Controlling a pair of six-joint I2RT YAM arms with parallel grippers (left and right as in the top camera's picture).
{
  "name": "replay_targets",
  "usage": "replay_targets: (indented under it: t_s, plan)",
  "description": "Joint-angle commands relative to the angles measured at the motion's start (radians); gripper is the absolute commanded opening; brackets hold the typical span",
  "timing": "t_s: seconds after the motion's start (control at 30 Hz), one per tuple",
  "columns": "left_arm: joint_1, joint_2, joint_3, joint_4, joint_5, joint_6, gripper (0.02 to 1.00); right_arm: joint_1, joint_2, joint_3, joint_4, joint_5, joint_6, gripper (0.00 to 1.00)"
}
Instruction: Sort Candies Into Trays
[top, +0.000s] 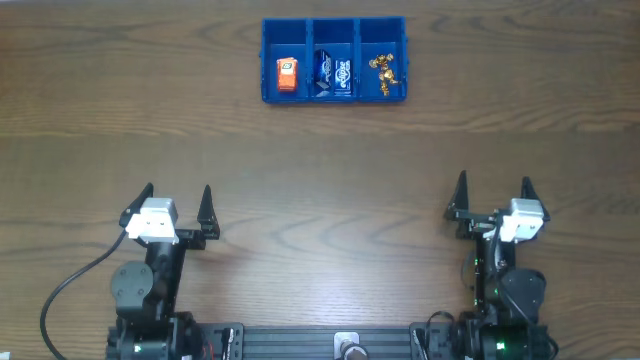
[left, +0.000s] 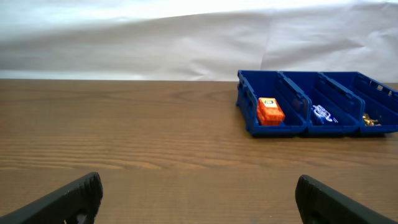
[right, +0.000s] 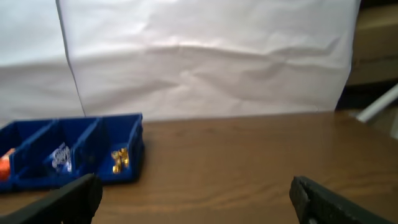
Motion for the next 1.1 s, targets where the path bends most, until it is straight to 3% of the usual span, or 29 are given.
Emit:
replay_targets:
  t_s: [0.03, 1.1]
  plan:
    - [-0.003, -0.006, -0.019, -0.034, 0.018, 0.015, 0.996, 0.007, -0.008, -0.003, -0.091, -0.009, -0.005, 0.998]
    - [-0.004, -0.006, -0.019, -0.034, 0.018, 0.015, 0.996, 0.007, -0.008, -0.002, -0.118, -0.009, -0.005, 0.998]
